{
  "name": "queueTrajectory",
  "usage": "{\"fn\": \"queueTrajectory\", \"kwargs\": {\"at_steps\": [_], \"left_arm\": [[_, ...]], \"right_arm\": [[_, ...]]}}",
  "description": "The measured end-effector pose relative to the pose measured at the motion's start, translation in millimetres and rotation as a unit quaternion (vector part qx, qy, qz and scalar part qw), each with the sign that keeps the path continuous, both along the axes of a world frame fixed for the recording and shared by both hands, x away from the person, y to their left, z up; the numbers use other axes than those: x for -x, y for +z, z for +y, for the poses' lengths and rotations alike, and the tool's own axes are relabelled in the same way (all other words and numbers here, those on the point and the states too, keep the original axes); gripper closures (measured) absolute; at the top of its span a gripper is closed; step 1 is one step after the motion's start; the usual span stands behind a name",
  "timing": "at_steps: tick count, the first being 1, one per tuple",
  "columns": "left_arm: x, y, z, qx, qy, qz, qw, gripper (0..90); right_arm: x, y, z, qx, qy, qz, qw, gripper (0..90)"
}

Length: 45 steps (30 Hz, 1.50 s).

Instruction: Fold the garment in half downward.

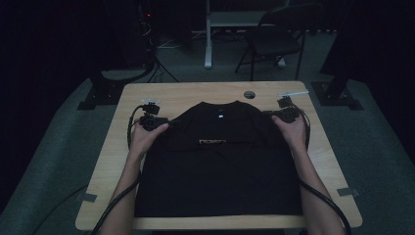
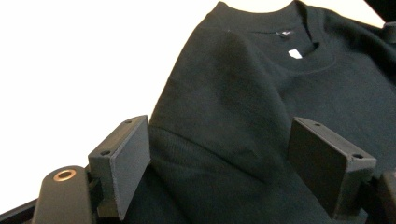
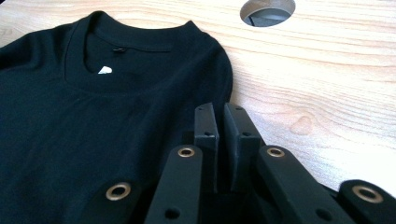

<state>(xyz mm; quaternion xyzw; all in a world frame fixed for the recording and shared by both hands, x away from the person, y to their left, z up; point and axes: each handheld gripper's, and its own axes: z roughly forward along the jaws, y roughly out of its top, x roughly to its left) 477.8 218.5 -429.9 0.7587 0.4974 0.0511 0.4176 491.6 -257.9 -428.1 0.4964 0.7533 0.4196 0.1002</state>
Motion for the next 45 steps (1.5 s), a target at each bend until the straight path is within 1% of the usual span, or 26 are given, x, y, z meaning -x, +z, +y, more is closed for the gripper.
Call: {"fn": "queueTrajectory", "kwargs": {"at_steps": [1,4,5,6,8,9,12,15,16,17,18,19,20,21,22,23,25,26,27,28,30,32,37,40,44,45], "left_arm": [[-2.4,-1.3,-0.6,-0.003,-0.001,0.003,1.0000,22.6],[-8.4,-4.9,-2.7,0.005,0.004,0.013,0.9999,22.6],[-8.4,-4.9,-2.7,0.005,0.004,0.013,0.9999,22.6],[-11.7,-7.6,-4.2,0.004,0.004,0.022,0.9997,22.6],[-13.7,-9.0,-5.6,0.000,0.004,0.024,0.9997,22.6],[-15.1,-9.1,-6.3,0.005,0.007,0.026,0.9996,22.7],[-16.6,-8.7,-6.7,0.003,0.006,0.029,0.9996,22.7],[-18.4,-7.5,-7.0,-0.005,0.006,0.031,0.9995,23.0],[-18.5,-7.0,-7.2,-0.013,0.007,0.029,0.9995,26.4],[-18.5,-6.7,-6.8,-0.014,0.009,0.031,0.9994,32.2],[-18.3,-6.7,-6.0,-0.009,0.010,0.035,0.9993,32.2],[-17.3,-6.7,-5.9,-0.006,0.009,0.037,0.9992,35.4],[-17.3,-6.7,-5.9,-0.006,0.009,0.037,0.9992,36.2],[-17.1,-6.1,-5.9,-0.007,0.009,0.043,0.9990,36.2],[-17.1,-5.0,-6.4,-0.017,0.013,0.047,0.9986,44.1],[-17.1,-5.0,-6.4,-0.017,0.013,0.047,0.9986,48.6],[-17.8,-4.7,-6.9,-0.019,0.020,0.060,0.9978,64.2],[-17.6,-4.2,-6.8,-0.021,0.025,0.060,0.9977,73.2],[-17.0,-3.4,-6.1,-0.010,0.027,0.061,0.9977,73.2],[-16.4,-2.4,-6.1,-0.004,0.029,0.060,0.9978,80.9],[-15.2,-0.7,-8.4,-0.012,0.026,0.060,0.9978,82.1],[-13.8,1.7,-9.6,-0.016,0.028,0.054,0.9980,82.7],[-8.3,10.9,-6.5,0.010,0.029,0.040,0.9988,82.8],[-3.4,18.6,-4.2,0.018,0.027,0.025,0.9992,82.9],[3.9,29.4,1.6,0.036,0.027,0.008,0.9990,83.0],[6.1,32.2,3.0,0.037,0.027,0.004,0.9990,83.1]], "right_arm": [[0.1,0.1,0.5,0.001,0.000,0.000,1.0000,84.0],[0.5,0.4,1.4,0.003,0.002,0.002,1.0000,83.8],[0.5,0.4,1.4,0.003,0.002,0.002,1.0000,83.8],[0.6,0.4,1.5,0.003,0.002,0.001,1.0000,83.7],[1.1,0.2,0.8,0.002,0.002,0.001,1.0000,83.4],[1.4,0.5,0.1,0.003,0.002,0.000,1.0000,83.3],[1.3,0.5,-0.5,0.003,0.002,0.000,1.0000,83.2],[1.4,0.4,-0.7,0.002,0.002,0.000,1.0000,82.7],[1.5,0.2,-0.4,0.002,0.002,0.000,1.0000,82.7],[1.9,0.0,0.3,0.002,0.002,0.001,1.0000,82.7],[1.9,0.0,0.3,0.002,0.002,0.001,1.0000,82.7],[2.2,-0.7,0.3,0.000,0.002,0.000,1.0000,82.6],[2.2,-0.7,0.3,0.000,0.002,0.000,1.0000,82.6],[2.1,-1.1,0.3,0.001,0.003,0.001,1.0000,82.6],[2.0,-2.4,-0.1,0.001,0.002,0.003,1.0000,82.3],[1.9,-3.0,-0.2,0.001,0.002,0.002,1.0000,82.3],[2.1,-4.1,0.3,0.001,0.001,0.003,1.0000,82.3],[2.1,-4.4,0.3,0.000,0.001,0.003,1.0000,82.3],[2.1,-4.4,0.3,0.000,0.001,0.003,1.0000,82.3],[2.2,-4.3,0.0,0.000,0.001,0.002,1.0000,82.4],[2.5,-3.6,-1.0,0.001,-0.001,-0.001,1.0000,82.8],[3.3,-1.6,-1.8,0.000,-0.003,-0.002,1.0000,83.5],[6.6,4.6,-3.7,-0.001,-0.002,-0.011,0.9999,85.9],[8.9,8.0,-4.3,0.008,0.000,-0.016,0.9998,86.4],[13.3,15.4,-5.7,0.008,0.001,-0.029,0.9996,86.6],[14.7,17.8,-6.1,0.010,0.001,-0.031,0.9995,86.6]]}}
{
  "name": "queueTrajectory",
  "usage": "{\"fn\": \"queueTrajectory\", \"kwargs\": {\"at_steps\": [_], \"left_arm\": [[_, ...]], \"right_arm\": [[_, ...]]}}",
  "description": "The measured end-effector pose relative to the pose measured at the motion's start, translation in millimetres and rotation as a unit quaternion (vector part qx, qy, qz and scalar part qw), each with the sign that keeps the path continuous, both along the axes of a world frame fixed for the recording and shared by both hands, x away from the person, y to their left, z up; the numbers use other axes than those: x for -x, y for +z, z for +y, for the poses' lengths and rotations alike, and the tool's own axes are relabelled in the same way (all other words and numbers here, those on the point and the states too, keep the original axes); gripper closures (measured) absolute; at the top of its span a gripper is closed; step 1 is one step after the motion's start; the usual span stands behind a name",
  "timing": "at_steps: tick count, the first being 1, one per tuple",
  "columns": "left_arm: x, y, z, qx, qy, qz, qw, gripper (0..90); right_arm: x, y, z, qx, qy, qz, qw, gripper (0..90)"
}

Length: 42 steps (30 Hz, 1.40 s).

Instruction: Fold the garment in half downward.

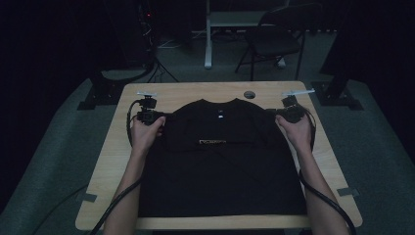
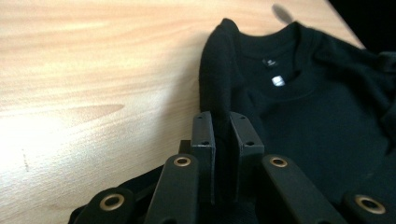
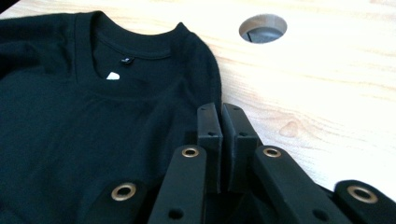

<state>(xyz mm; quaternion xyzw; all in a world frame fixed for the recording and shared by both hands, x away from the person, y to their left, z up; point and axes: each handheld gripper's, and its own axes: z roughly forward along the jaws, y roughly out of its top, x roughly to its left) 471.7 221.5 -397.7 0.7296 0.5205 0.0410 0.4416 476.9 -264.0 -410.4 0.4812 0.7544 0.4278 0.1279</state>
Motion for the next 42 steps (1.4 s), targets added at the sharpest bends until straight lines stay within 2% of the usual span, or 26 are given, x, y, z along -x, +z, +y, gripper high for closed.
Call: {"fn": "queueTrajectory", "kwargs": {"at_steps": [3,5,6,9,11,14,18,20,21,22,24,25,26,27,29,31,32,34,35,36,38,39,40,42], "left_arm": [[7.8,7.4,4.7,0.006,-0.007,-0.012,0.9999,83.2],[18.8,14.5,10.9,0.019,-0.011,-0.027,0.9994,83.2],[18.8,14.5,10.9,0.019,-0.011,-0.027,0.9994,83.2],[31.1,20.8,16.7,0.028,-0.023,-0.040,0.9985,83.1],[44.0,25.6,20.7,0.025,-0.040,-0.052,0.9975,83.1],[52.6,29.2,24.0,0.031,-0.048,-0.059,0.9966,83.1],[72.7,40.6,29.4,0.036,-0.072,-0.079,0.9937,82.9],[83.7,47.4,32.2,0.035,-0.081,-0.087,0.9922,82.9],[89.0,50.3,33.3,0.033,-0.085,-0.090,0.9917,82.9],[94.5,52.8,34.1,0.031,-0.088,-0.094,0.9912,82.9],[105.2,55.9,35.6,0.026,-0.097,-0.095,0.9904,82.9],[110.7,56.5,36.3,0.020,-0.099,-0.094,0.9904,82.9],[116.1,56.6,37.0,0.015,-0.103,-0.093,0.9902,82.9],[121.3,55.7,38.0,0.011,-0.106,-0.092,0.9901,82.9],[130.7,51.3,39.9,0.003,-0.111,-0.086,0.9901,82.8],[138.7,42.4,41.8,-0.015,-0.114,-0.084,0.9898,82.7],[141.9,35.9,42.9,-0.016,-0.118,-0.078,0.9899,82.7],[148.5,21.4,44.7,-0.014,-0.122,-0.059,0.9906,82.7],[152.0,14.2,44.7,-0.018,-0.124,-0.049,0.9909,82.7],[155.9,7.4,44.5,-0.019,-0.126,-0.040,0.9910,82.7],[164.5,-4.9,43.0,-0.025,-0.131,-0.025,0.9907,82.7],[168.6,-10.9,42.0,-0.029,-0.132,-0.017,0.9907,82.6],[172.1,-17.1,40.7,-0.032,-0.135,-0.008,0.9903,82.7],[177.0,-27.5,39.6,-0.040,-0.134,0.006,0.9901,82.7]], "right_arm": [[5.8,7.4,-2.3,0.003,0.001,-0.011,0.9999,86.6],[14.2,13.7,-6.8,-0.001,-0.001,-0.025,0.9997,86.6],[14.2,13.7,-6.8,-0.001,-0.001,-0.025,0.9997,86.6],[25.2,19.0,-14.1,-0.009,-0.004,-0.038,0.9992,86.6],[31.0,20.8,-15.3,0.008,0.001,-0.043,0.9990,86.6],[38.3,23.3,-17.2,0.019,0.007,-0.050,0.9986,86.6],[55.4,32.5,-21.5,0.031,0.017,-0.065,0.9973,86.6],[64.8,37.6,-22.3,0.039,0.022,-0.071,0.9965,86.6],[74.3,42.1,-23.1,0.047,0.030,-0.079,0.9953,86.5],[74.3,42.1,-23.1,0.047,0.030,-0.079,0.9953,86.5],[84.6,45.7,-23.8,0.051,0.036,-0.083,0.9946,86.5],[95.7,47.7,-24.4,0.055,0.045,-0.088,0.9936,86.5],[95.7,47.7,-24.4,0.055,0.045,-0.088,0.9936,86.5],[107.8,47.6,-24.6,0.058,0.052,-0.090,0.9929,86.5],[113.6,46.3,-25.0,0.057,0.057,-0.087,0.9929,86.5],[126.0,41.1,-25.8,0.059,0.065,-0.084,0.9926,86.4],[137.3,32.0,-27.0,0.056,0.071,-0.072,0.9933,86.4],[142.6,26.4,-27.5,0.058,0.074,-0.067,0.9933,86.4],[151.9,15.0,-28.1,0.061,0.081,-0.055,0.9933,86.4],[151.9,15.0,-28.1,0.061,0.081,-0.055,0.9933,86.4],[159.3,4.7,-28.4,0.063,0.086,-0.042,0.9934,86.4],[163.0,-0.1,-28.4,0.062,0.087,-0.033,0.9938,86.3],[167.6,-11.3,-29.4,0.057,0.089,-0.016,0.9943,86.2],[169.2,-16.8,-29.7,0.056,0.089,-0.008,0.9944,86.2]]}}
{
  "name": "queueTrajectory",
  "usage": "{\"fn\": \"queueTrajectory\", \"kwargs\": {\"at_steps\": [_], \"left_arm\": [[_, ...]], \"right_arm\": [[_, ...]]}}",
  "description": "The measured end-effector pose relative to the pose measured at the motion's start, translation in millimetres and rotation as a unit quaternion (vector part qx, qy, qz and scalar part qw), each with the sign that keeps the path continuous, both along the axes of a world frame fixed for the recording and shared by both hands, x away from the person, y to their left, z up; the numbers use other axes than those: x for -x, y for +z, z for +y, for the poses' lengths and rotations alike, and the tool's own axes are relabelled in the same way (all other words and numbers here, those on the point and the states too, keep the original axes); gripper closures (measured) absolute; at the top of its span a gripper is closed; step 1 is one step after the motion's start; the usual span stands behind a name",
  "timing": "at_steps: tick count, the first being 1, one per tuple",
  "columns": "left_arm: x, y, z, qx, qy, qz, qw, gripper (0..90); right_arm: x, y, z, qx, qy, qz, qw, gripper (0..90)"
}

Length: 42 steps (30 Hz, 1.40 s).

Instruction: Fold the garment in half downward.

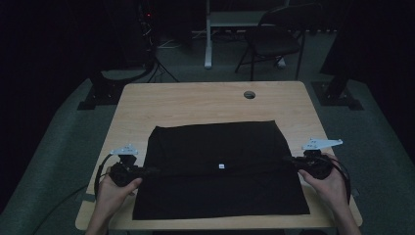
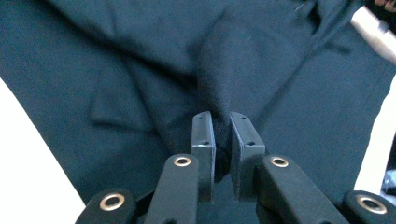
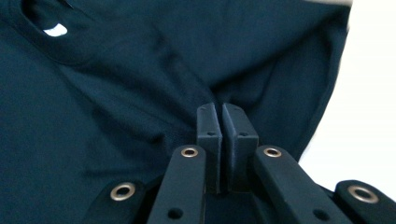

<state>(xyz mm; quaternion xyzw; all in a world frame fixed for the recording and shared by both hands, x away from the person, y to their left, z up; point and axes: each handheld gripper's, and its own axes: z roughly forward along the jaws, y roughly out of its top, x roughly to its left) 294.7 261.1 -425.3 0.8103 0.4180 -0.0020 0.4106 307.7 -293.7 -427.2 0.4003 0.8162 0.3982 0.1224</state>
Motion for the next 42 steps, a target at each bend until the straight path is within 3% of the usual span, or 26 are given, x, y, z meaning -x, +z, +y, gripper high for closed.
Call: {"fn": "queueTrajectory", "kwargs": {"at_steps": [5,10,13,23,29,35,42], "left_arm": [[2.1,-15.0,0.9,-0.005,0.005,0.017,0.9998,82.0],[2.3,-18.0,-0.7,-0.011,0.006,0.014,0.9998,81.4],[2.1,-19.5,0.6,-0.004,0.006,0.014,0.9999,80.9],[-3.3,-21.1,0.8,0.003,0.016,0.012,0.9998,80.5],[-10.7,-18.3,-3.4,-0.017,0.022,0.002,0.9996,80.4],[-20.4,-18.2,-3.6,-0.018,0.029,-0.001,0.9994,79.9],[-41.3,-17.0,-7.3,-0.025,0.048,-0.005,0.9985,79.2]], "right_arm": [[3.7,-18.8,2.5,0.002,0.004,0.022,0.9997,85.8],[4.3,-19.2,6.1,0.020,0.006,0.022,0.9995,85.6],[6.9,-17.4,11.7,0.043,0.002,0.013,0.9990,85.6],[6.0,-18.5,11.8,0.036,-0.005,0.016,0.9992,85.4],[2.3,-18.0,14.1,0.045,-0.007,0.011,0.9989,85.1],[-3.9,-17.7,16.8,0.050,-0.013,0.008,0.9986,84.9],[-23.6,-18.0,19.9,0.058,-0.025,-0.004,0.9980,83.7]]}}
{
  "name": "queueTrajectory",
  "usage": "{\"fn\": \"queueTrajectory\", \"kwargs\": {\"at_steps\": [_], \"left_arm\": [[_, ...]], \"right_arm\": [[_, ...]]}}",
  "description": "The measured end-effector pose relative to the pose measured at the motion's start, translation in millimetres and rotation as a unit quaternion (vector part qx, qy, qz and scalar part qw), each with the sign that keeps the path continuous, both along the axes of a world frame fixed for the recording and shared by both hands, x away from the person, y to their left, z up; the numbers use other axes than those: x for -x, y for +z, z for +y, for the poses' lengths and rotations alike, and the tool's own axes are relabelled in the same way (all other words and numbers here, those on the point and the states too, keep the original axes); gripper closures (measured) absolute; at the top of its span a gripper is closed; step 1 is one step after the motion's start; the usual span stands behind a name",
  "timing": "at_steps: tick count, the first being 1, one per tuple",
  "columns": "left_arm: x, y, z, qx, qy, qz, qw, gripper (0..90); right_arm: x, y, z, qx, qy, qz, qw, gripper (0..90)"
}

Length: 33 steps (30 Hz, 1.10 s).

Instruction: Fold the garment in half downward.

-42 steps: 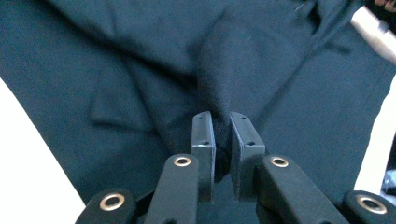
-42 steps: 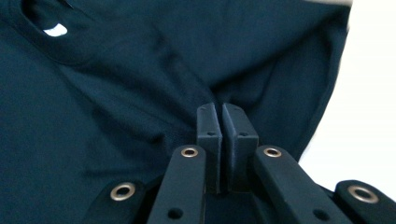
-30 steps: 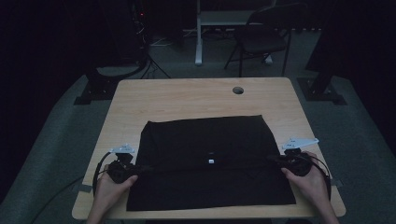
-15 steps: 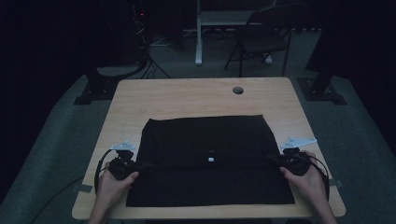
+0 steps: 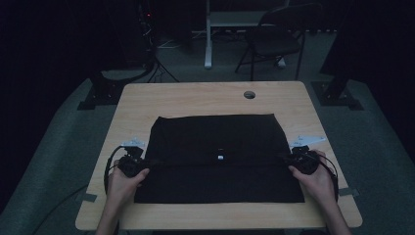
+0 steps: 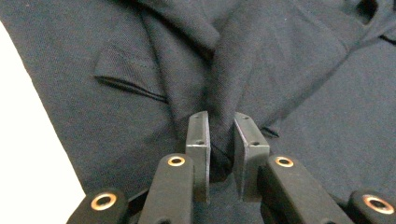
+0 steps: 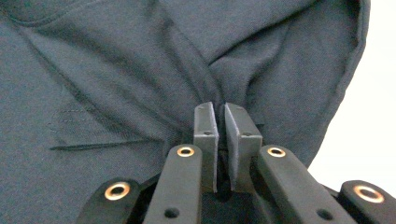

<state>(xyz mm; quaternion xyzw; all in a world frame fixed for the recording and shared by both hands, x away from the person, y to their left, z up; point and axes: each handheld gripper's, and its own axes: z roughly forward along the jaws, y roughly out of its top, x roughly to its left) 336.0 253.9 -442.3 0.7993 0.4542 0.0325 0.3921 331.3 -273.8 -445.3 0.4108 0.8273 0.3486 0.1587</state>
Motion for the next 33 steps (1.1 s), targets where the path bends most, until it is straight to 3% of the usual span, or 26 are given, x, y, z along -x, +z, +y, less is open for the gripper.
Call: {"fn": "queueTrajectory", "kwargs": {"at_steps": [4,10,13,15,19,23,28,33], "left_arm": [[-9.7,1.1,-3.8,-0.009,0.008,-0.008,0.9999,77.6],[-15.0,0.7,-5.5,-0.002,0.010,-0.013,0.9999,71.6],[-12.4,0.9,-7.5,-0.006,-0.002,-0.021,0.9998,63.2],[-10.7,0.9,-9.2,-0.007,-0.006,-0.025,0.9996,58.8],[-7.9,0.4,-12.6,0.000,-0.013,-0.028,0.9995,47.3],[-4.1,-0.3,-17.5,0.004,-0.021,-0.033,0.9992,32.8],[1.3,1.6,-21.5,-0.015,-0.019,-0.043,0.9988,30.8],[8.3,2.9,-28.3,-0.058,-0.014,-0.073,0.9955,29.6]], "right_arm": [[-11.1,-0.6,0.2,-0.004,-0.007,-0.002,1.0000,83.6],[-18.8,-2.0,-1.5,-0.018,-0.011,-0.001,0.9998,82.7],[-20.0,-2.4,-6.1,-0.047,-0.016,0.015,0.9986,68.3],[-20.5,-2.8,-8.8,-0.068,-0.003,0.027,0.9973,59.6],[-17.4,-1.7,-8.1,-0.069,-0.006,0.021,0.9974,48.0],[-14.6,8.0,-7.8,-0.073,-0.009,0.004,0.9973,43.5],[-18.5,25.2,6.1,-0.076,0.003,-0.014,0.9970,45.5],[-33.2,36.4,32.2,-0.076,0.023,-0.010,0.9968,50.2]]}}
